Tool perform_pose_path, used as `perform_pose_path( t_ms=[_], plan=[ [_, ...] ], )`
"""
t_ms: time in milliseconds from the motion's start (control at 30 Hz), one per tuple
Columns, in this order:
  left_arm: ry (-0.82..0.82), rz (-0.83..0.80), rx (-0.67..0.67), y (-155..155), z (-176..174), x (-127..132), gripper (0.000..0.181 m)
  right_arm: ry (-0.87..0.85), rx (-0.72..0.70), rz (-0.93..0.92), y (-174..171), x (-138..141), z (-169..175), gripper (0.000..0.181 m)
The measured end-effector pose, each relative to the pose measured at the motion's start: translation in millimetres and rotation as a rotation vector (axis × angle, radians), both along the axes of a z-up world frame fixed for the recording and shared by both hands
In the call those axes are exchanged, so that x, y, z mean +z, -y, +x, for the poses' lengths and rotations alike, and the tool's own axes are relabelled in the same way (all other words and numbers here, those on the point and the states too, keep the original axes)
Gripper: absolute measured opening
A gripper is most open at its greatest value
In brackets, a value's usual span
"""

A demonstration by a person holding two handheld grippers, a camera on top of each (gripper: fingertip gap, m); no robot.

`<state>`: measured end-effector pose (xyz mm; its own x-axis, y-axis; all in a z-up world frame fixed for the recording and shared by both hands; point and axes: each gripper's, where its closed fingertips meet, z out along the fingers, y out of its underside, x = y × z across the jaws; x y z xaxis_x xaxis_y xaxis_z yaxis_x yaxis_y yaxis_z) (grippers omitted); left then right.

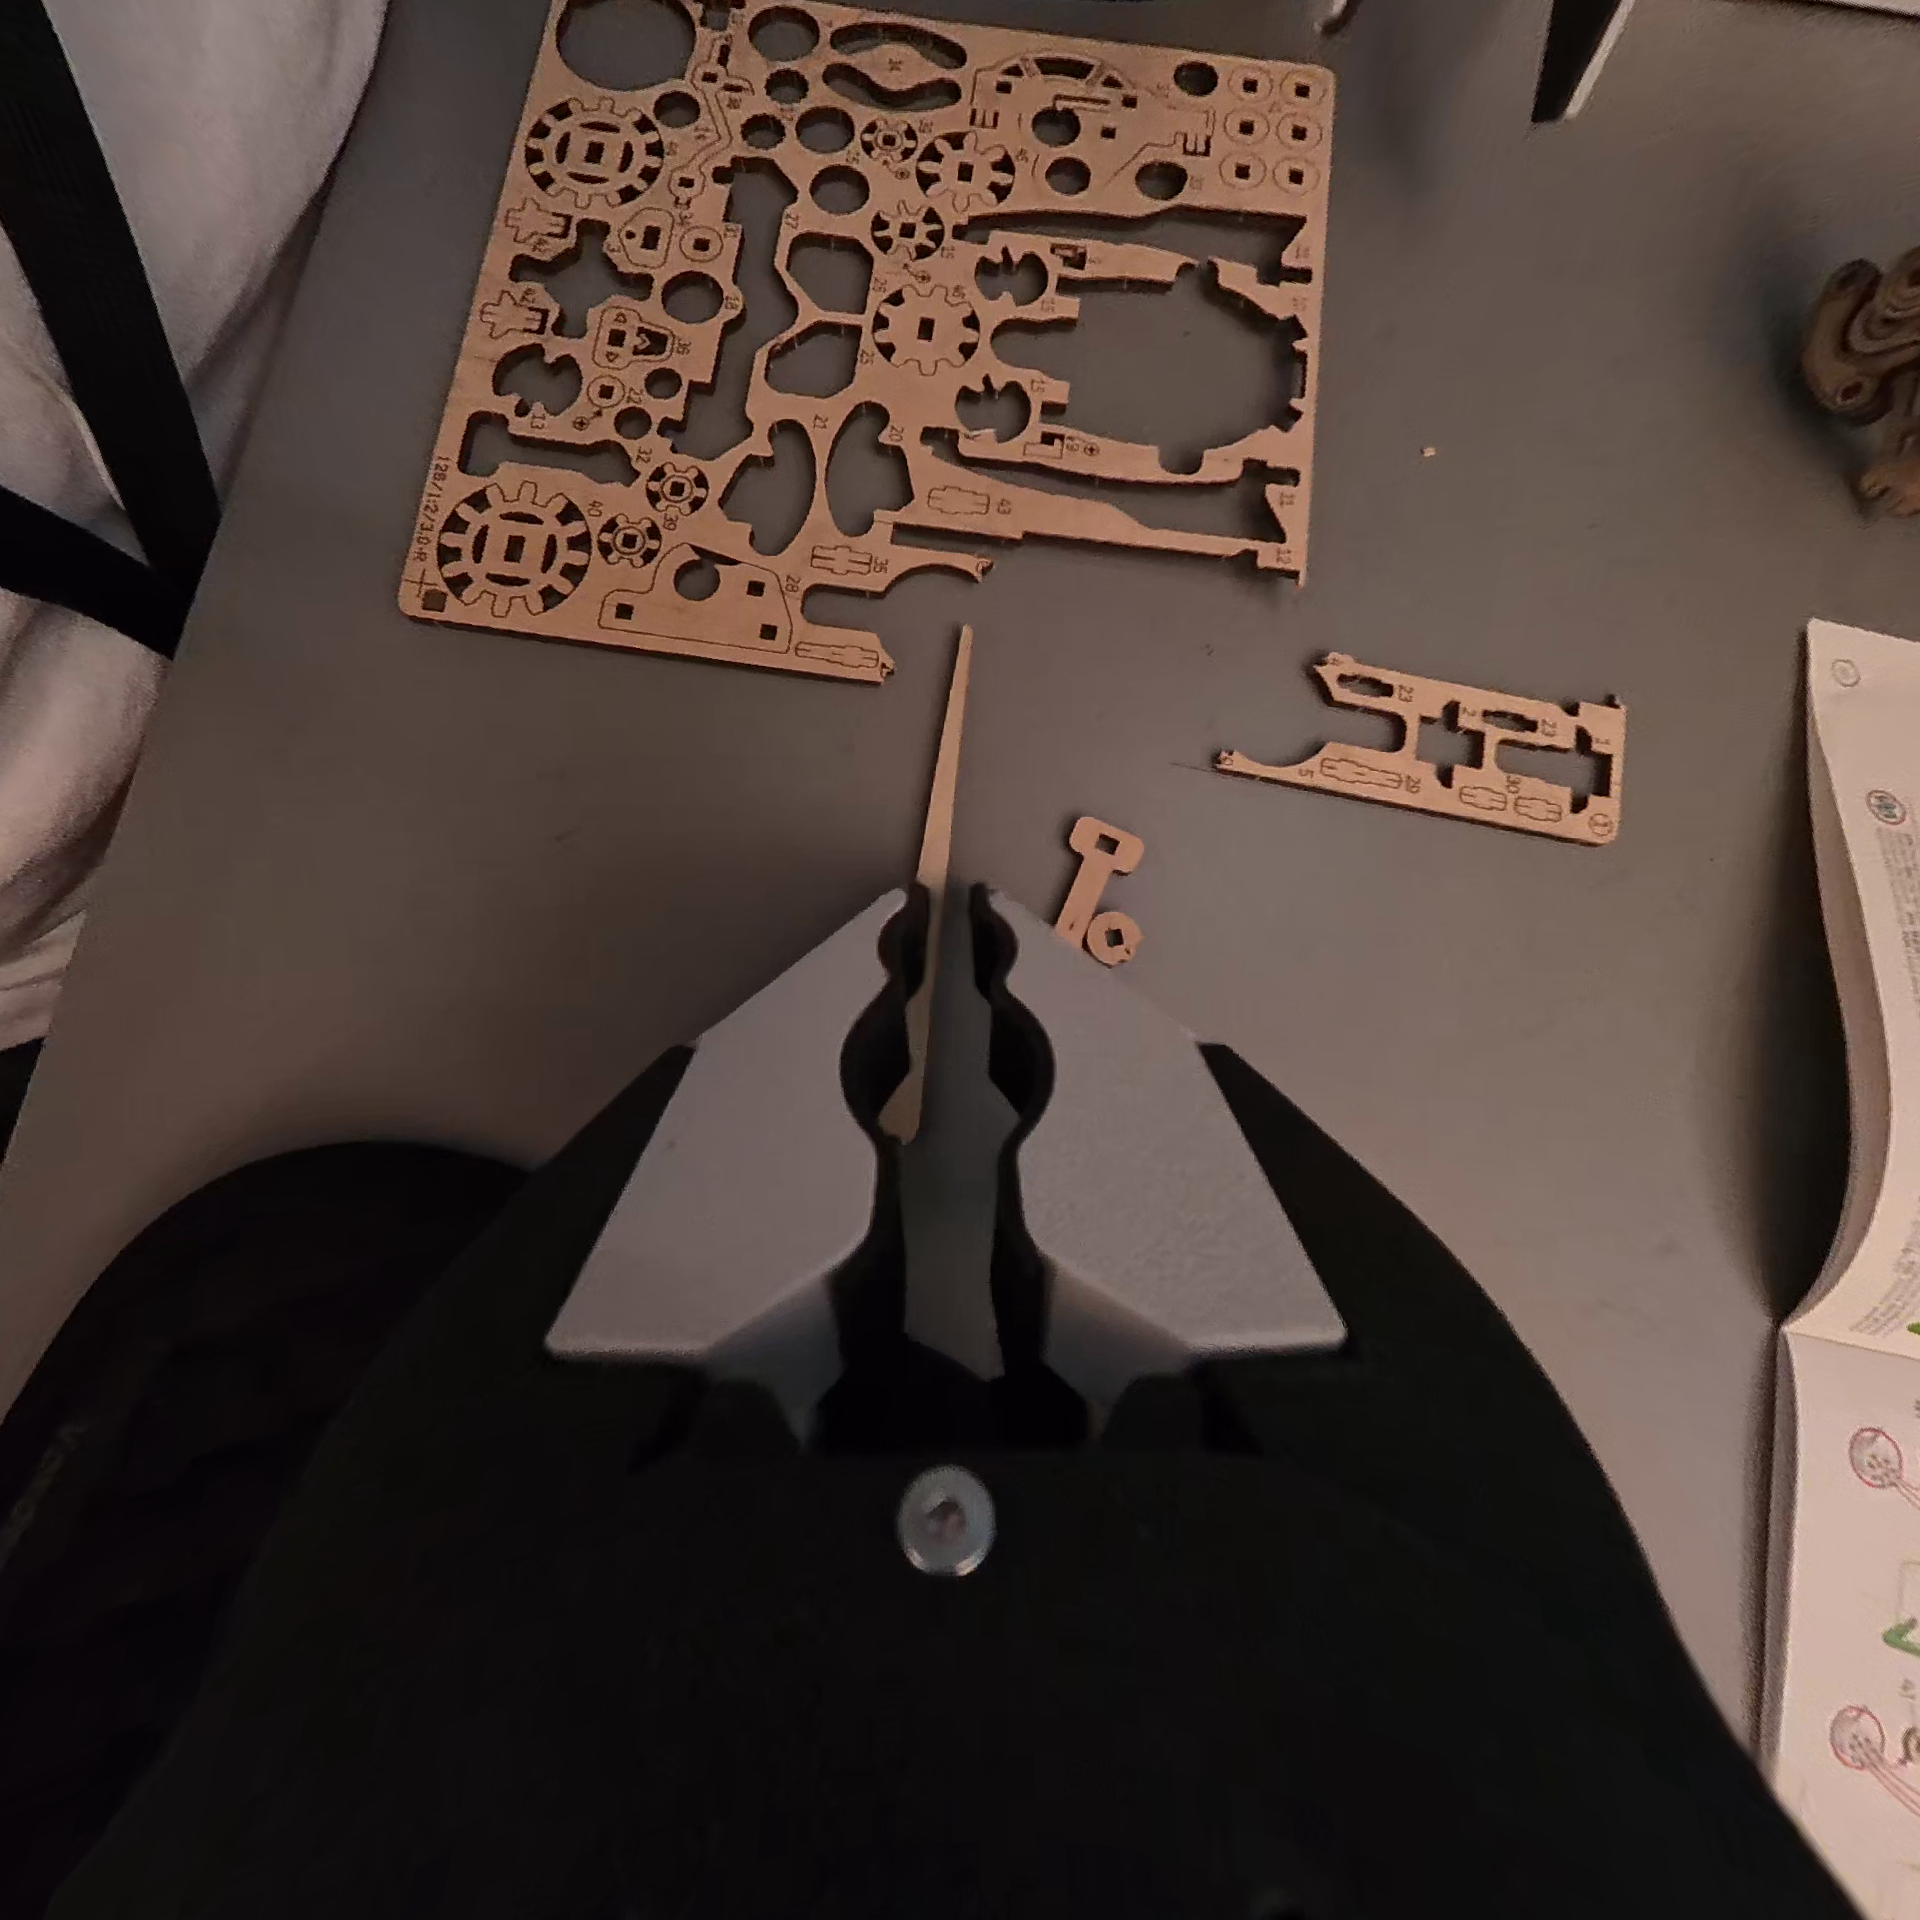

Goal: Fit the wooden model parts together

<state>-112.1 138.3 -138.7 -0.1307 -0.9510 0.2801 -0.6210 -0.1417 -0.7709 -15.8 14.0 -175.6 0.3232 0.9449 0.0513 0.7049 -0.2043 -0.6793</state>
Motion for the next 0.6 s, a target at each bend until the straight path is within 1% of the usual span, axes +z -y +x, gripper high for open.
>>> perform_pose_path(
  t_ms=[100,167,300,400,600],
  plan=[
    [0.010,-0.012,-0.003,1.1,-0.2,2.9,0.053,-0.014,-0.023,-0.036,1.2,1.8,4.5,0.013],
    [0.007,-0.004,-0.004,0.9,-0.6,2.4,0.053,-0.009,-0.036,-0.026,-0.8,2.5,8.3,0.013],
    [0.000,-0.007,-0.013,3.1,-1.1,1.1,0.053,-0.007,-0.025,-0.095,6.7,-3.0,7.7,0.014],
    [-0.008,-0.007,-0.019,4.3,-1.0,-0.7,0.053,-0.005,-0.034,-0.076,2.7,-4.0,8.1,0.005],
    [-0.026,-0.013,-0.027,6.1,-0.6,-5.8,0.053,-0.001,-0.022,-0.051,1.2,-3.7,6.2,0.005]
  ],
)
